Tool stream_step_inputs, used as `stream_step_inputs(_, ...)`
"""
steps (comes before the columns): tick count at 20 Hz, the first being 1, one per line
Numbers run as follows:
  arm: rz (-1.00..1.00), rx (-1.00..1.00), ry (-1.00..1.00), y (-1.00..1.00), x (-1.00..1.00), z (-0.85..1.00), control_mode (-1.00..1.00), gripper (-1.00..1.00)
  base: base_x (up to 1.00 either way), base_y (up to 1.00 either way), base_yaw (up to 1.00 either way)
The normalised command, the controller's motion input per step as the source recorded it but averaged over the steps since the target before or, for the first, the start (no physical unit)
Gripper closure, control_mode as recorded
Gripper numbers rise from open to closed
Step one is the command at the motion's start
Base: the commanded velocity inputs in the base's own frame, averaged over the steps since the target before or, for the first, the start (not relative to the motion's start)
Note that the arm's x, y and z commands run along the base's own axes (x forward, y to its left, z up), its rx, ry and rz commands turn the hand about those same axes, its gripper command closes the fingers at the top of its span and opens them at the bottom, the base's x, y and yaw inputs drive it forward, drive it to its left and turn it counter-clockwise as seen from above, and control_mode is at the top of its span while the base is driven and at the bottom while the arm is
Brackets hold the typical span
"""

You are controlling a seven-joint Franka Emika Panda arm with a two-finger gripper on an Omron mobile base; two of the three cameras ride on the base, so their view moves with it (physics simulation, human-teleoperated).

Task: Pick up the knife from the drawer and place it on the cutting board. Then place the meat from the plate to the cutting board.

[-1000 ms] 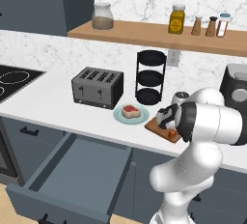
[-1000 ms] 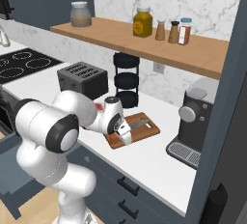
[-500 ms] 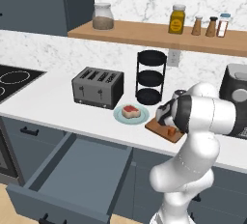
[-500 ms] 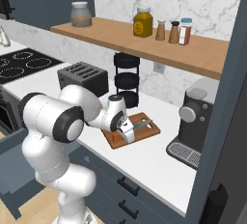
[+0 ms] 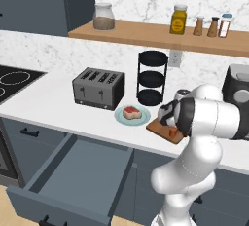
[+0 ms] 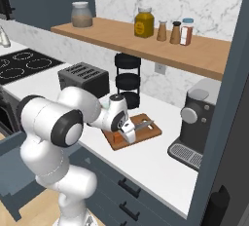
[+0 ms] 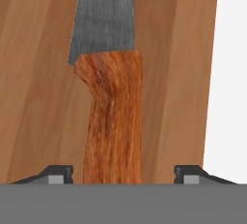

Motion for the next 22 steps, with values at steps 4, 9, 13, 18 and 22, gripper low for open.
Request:
stream_step_inputs(4,-0.02,0.00,0.00,0.02,-0.22,0.36,-1.00,-1.00,0.00,0.00,0.00)
stream_step_inputs(9,0.00,0.00,-0.03,0.05,-0.15,0.48,-1.00,-1.00,0.00,0.00,0.00)
stream_step_inputs(13,0.01,-0.02,-0.09,0.43,-0.29,0.54,-1.00,-1.00,0.00,0.00,0.00)
stream_step_inputs(18,0.23,-0.03,0.01,0.45,-0.03,0.56,-1.00,-1.00,0.00,0.00,0.00)
stream_step_inputs(22,0.46,-0.04,0.04,0.18,-0.04,0.52,-1.00,-1.00,0.00,0.00,0.00)
